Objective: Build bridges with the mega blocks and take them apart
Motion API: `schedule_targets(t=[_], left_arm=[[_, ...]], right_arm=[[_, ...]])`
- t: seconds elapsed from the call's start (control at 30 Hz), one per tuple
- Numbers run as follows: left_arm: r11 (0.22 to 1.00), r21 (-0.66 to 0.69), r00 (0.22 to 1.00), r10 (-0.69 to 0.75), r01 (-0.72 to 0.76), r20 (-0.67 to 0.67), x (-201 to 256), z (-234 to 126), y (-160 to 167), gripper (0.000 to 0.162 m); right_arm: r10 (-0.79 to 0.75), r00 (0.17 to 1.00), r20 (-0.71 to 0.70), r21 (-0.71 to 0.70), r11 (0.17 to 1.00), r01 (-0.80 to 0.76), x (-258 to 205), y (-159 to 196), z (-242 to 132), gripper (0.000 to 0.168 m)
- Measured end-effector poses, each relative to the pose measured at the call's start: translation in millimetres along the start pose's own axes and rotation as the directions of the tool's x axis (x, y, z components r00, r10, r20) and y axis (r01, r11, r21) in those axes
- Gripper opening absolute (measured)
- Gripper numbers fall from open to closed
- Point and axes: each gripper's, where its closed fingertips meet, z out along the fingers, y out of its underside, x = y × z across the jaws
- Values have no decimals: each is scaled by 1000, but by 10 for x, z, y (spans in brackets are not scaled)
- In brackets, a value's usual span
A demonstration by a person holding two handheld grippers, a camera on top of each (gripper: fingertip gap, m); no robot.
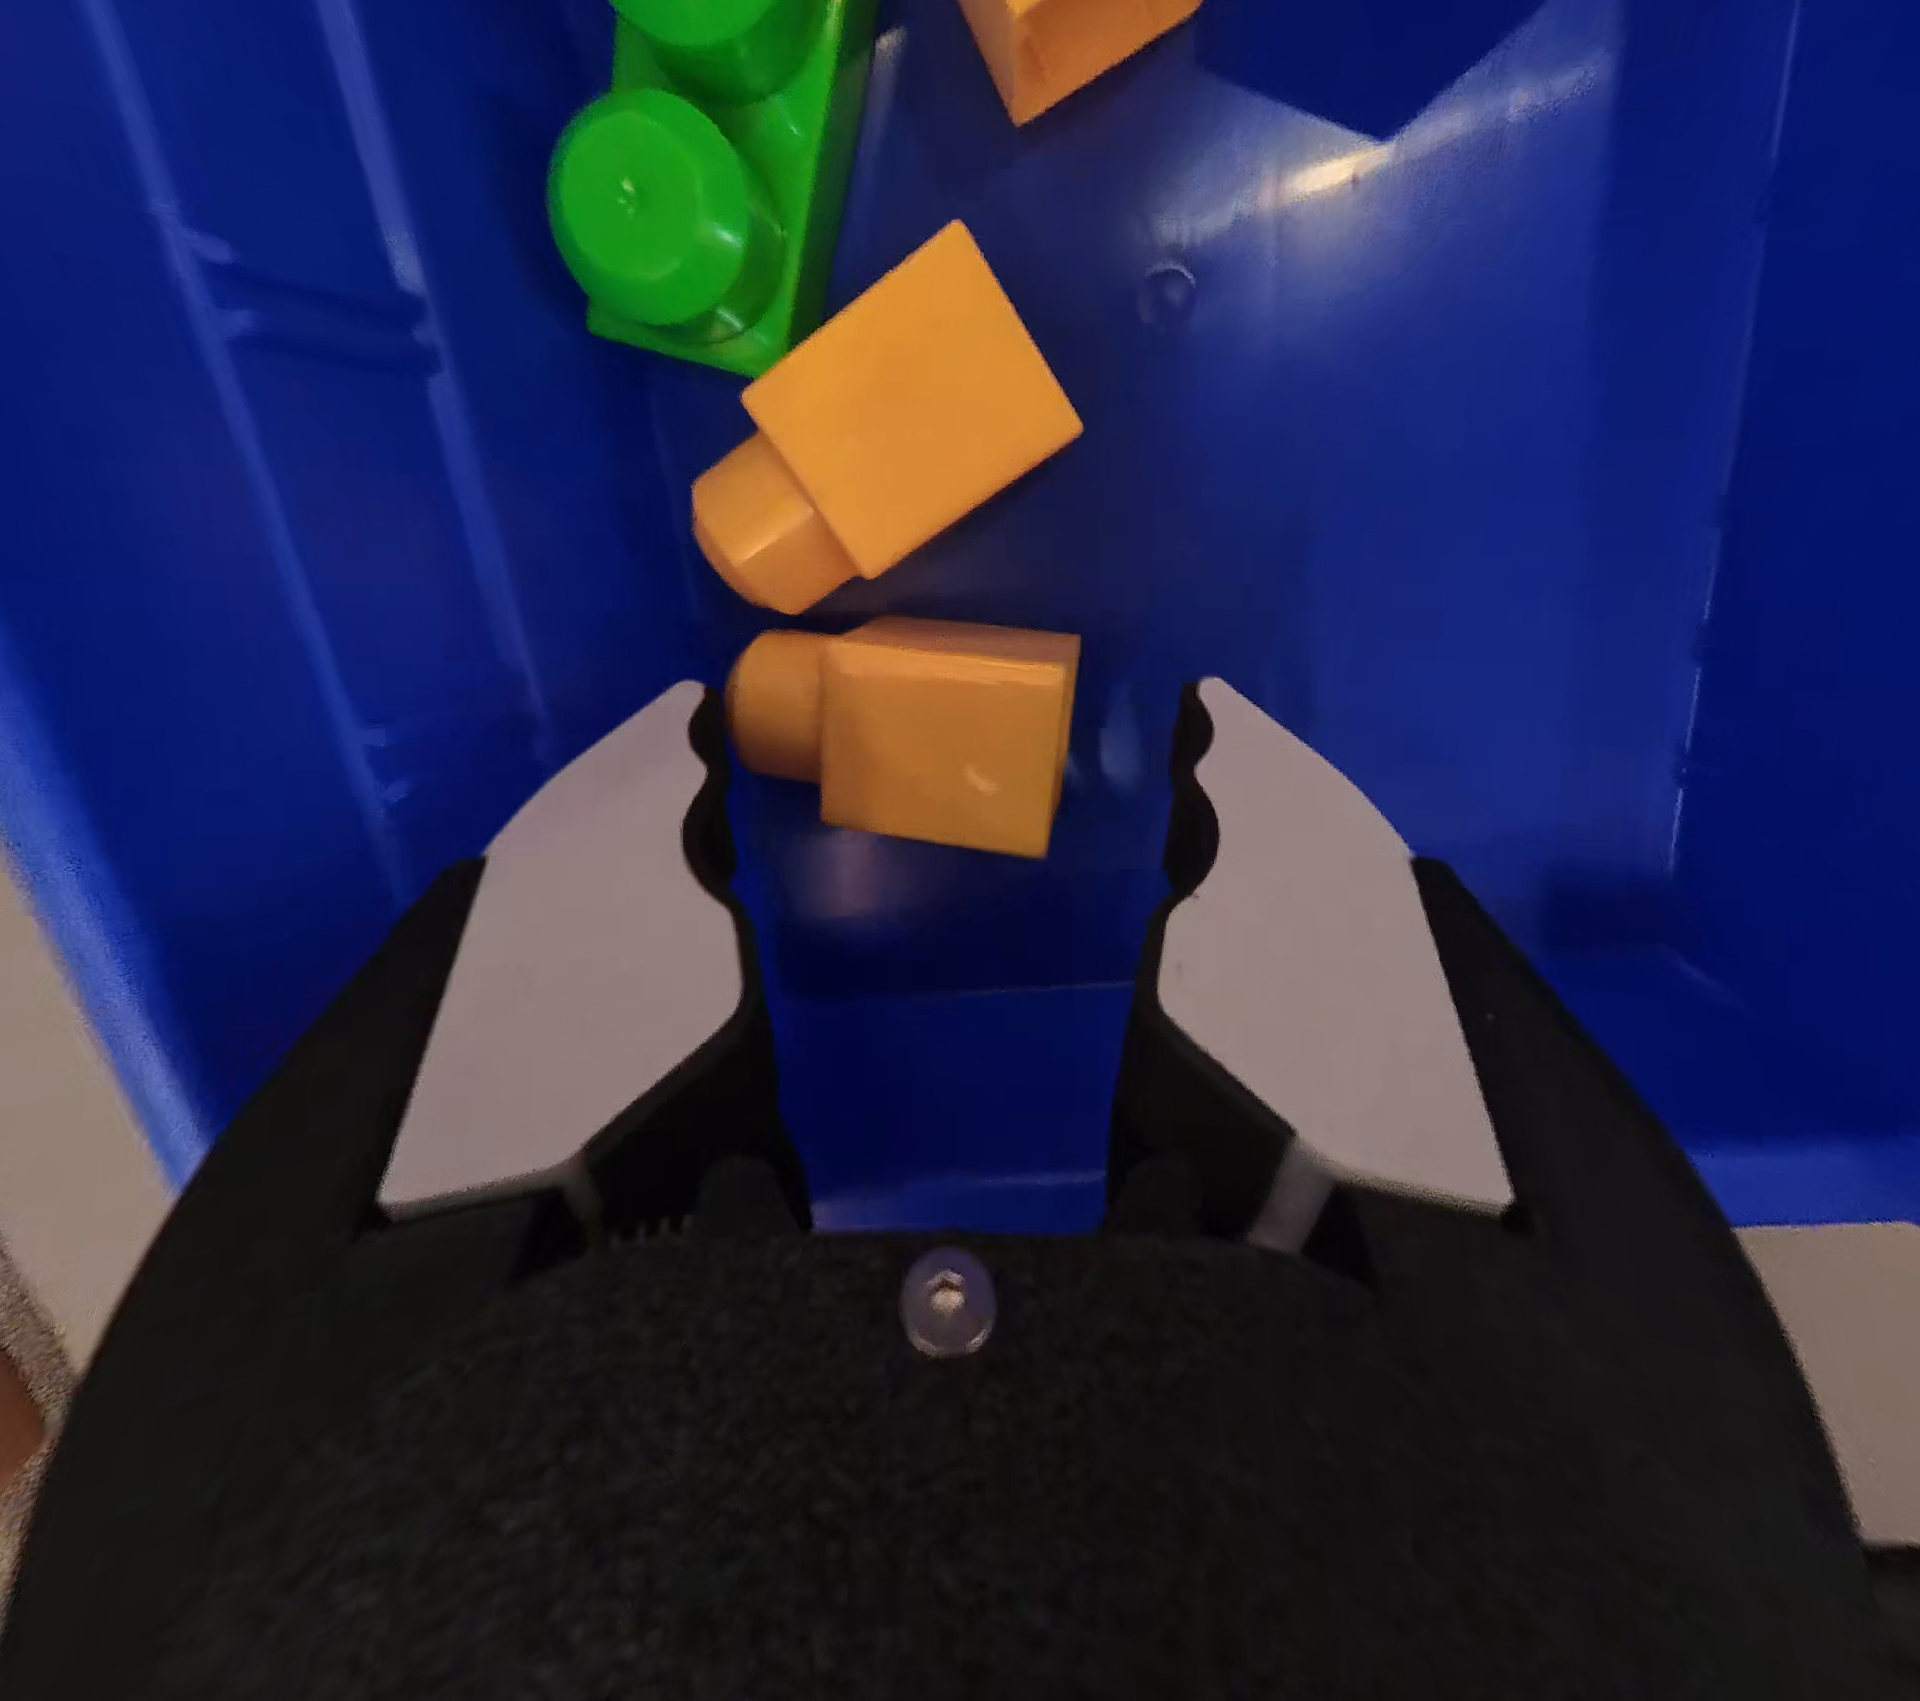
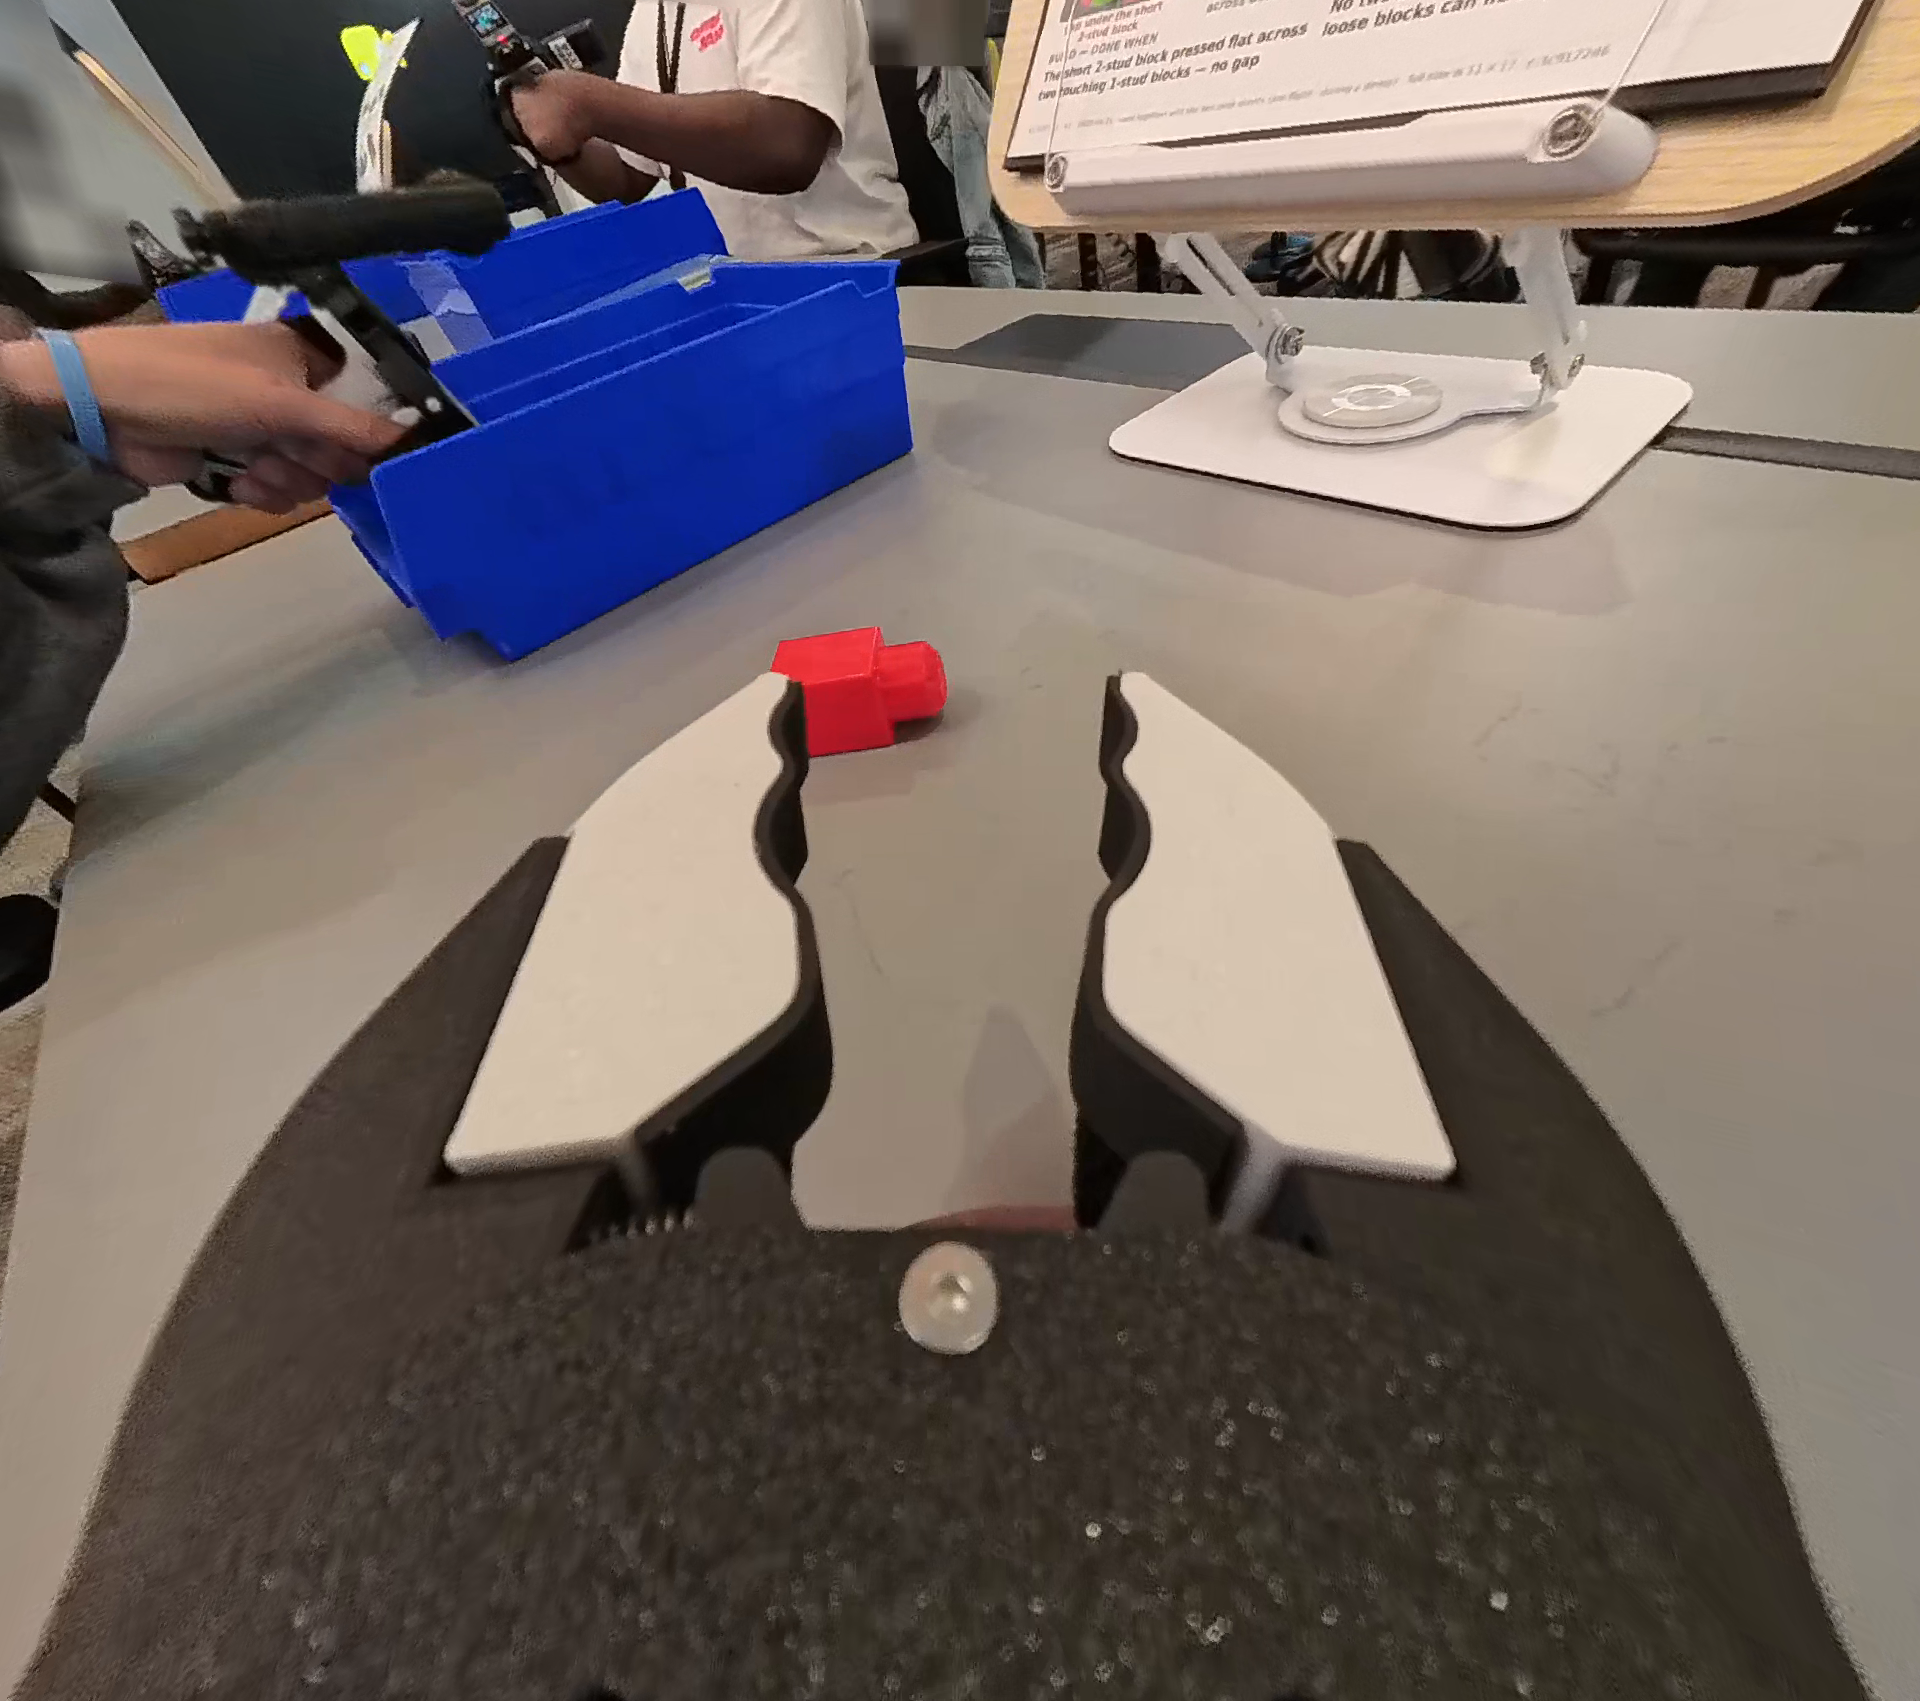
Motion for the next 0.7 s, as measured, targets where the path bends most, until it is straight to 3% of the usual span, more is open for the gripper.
schedule_targets(t=[0.07, 0.2, 0.33, 0.43, 0.53, 0.7], left_arm=[[1000, -23, 999, 20, -21, -34, 34, 40, 49, 65], [995, 1, 989, 99, -100, -109, 141, -49, 71, 65], [916, 130, 913, 394, -381, -101, 367, -488, 9, 64], [681, 304, 693, 716, -667, -83, 902, -1055, -89, 64], [467, 318, 486, 874, -825, -21, 1395, -1356, -242, 64], [125, 228, 130, 991, -966, 11, 2067, -1114, -505, 64]], right_arm=[[14, 1000, 3, 3, 1000, -14, 10, -3, -4, 54], [26, 1000, 7, 2, 1000, -26, 18, -1, -4, 54], [26, 1000, 9, 1, 1000, -26, 13, 0, -5, 54], [27, 1000, 10, -1, 1000, -26, 13, 2, -2, 54], [30, 999, 12, -3, 1000, -30, 15, 4, 2, 54], [36, 999, 17, 1, 999, -36, 17, -1, -3, 54]])
